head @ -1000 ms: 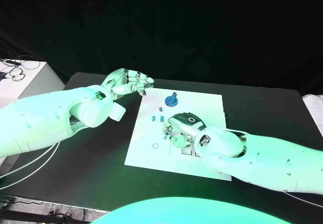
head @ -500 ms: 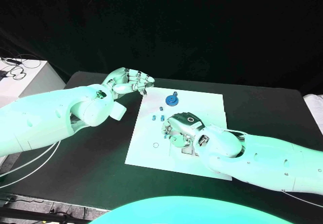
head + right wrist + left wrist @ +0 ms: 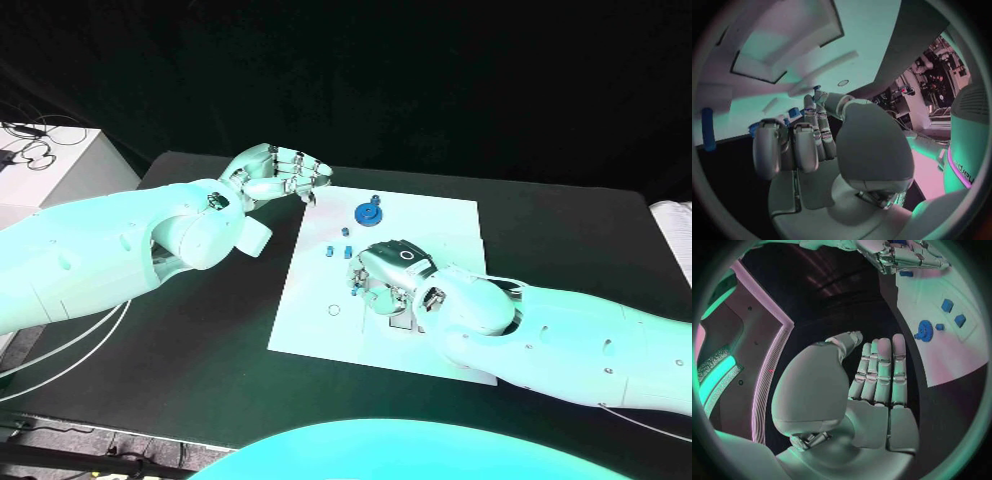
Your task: Assemble the parts on the task board
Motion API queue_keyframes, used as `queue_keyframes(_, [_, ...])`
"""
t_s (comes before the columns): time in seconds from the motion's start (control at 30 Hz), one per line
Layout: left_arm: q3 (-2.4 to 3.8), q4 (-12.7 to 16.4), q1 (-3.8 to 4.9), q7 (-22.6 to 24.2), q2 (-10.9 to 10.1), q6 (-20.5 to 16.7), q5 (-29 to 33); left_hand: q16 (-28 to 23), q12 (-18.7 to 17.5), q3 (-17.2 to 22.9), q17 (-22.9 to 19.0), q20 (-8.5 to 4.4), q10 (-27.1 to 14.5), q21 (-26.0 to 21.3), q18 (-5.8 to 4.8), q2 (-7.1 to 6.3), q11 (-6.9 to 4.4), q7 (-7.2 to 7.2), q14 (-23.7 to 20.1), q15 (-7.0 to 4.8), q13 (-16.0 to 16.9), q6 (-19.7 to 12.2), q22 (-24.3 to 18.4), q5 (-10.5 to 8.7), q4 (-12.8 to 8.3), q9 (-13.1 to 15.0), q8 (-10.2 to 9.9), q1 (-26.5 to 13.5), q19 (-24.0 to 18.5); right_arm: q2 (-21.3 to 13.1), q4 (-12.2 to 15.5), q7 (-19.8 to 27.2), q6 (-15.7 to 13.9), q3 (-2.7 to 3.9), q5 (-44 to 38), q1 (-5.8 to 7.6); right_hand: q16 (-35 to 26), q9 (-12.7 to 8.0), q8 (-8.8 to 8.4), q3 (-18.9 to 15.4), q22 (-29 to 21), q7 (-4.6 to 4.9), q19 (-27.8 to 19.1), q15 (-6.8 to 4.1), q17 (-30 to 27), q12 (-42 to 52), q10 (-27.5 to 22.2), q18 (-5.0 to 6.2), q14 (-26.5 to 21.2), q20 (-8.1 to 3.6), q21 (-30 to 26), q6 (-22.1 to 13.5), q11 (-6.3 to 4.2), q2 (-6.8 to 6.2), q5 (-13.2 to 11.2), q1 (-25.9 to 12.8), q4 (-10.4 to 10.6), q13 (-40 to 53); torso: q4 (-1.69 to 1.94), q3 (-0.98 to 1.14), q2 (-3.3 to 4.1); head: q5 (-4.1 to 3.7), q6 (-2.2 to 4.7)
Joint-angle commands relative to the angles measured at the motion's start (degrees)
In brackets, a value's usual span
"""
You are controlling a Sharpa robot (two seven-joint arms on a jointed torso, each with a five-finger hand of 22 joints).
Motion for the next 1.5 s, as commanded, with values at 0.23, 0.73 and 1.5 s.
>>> queue_keyframes(0.23, [0.04, 0.12, 0.02, 0.06, 0.17, 0.88, 0.19, -0.39, -0.32, -0.19, -0.05, -0.09, -0.14, -0.20, 0.73, 0.13, 0.17, 0.31, 0.50, 0.02, -0.06, 0.01, -0.06, 0.29, -0.22, -0.10, -0.34, 0.50, 0.38, 0.43, -0.27, -0.77, 2.26, -0.08, -2.40, -0.12, -0.12, 0.09, 0.26, 0.09, 7.34, 0.13, 2.09, -0.35, 0.08, 0.19, 1.60, 0.18, 2.66, -0.48, -0.17, 0.29, -1.02, 0.67, 0.19, 0.06, -0.35, 0.10, 0.03, -0.02, 0.00, -0.05, -0.08])
queue_keyframes(0.73, [0.04, -0.01, 0.02, -0.07, 0.14, 0.79, 0.09, -0.42, -0.42, -0.20, -0.05, -0.07, -0.21, -0.22, 0.72, 0.15, 0.20, 0.32, 0.49, 0.04, -0.09, 0.01, -0.08, 0.29, -0.21, -0.11, -0.35, 0.49, 0.38, 0.33, -0.71, 3.62, 0.79, -0.24, 1.82, -0.24, -1.55, 0.31, -1.44, -4.11, 4.84, 0.64, 0.49, 0.72, -2.41, -0.06, -3.44, 1.05, 2.04, 0.40, -4.77, -2.46, 0.19, -2.94, 0.23, -6.01, 0.41, -0.97, -0.03, -0.03, -0.07, 0.09, -0.09])
queue_keyframes(1.5, [0.04, -0.34, 0.02, -0.38, 0.12, 0.89, 0.07, -0.46, -0.54, -0.19, -0.06, -0.06, -0.23, -0.26, 0.73, 0.22, 0.22, 0.34, 0.47, 0.06, -0.13, 0.02, -0.09, 0.30, -0.24, -0.12, -0.35, 0.55, 0.39, -1.90, 0.95, 3.89, -6.52, -0.25, 3.39, -0.25, -6.34, -2.54, -8.48, -21.98, -4.98, 0.84, -4.09, 2.80, -11.36, 2.23, -18.49, 3.91, -2.10, 2.41, -21.63, -6.42, 2.65, -0.89, 1.51, 1.01, 3.48, -0.91, -0.07, 0.04, -0.04, -0.45, 0.50])
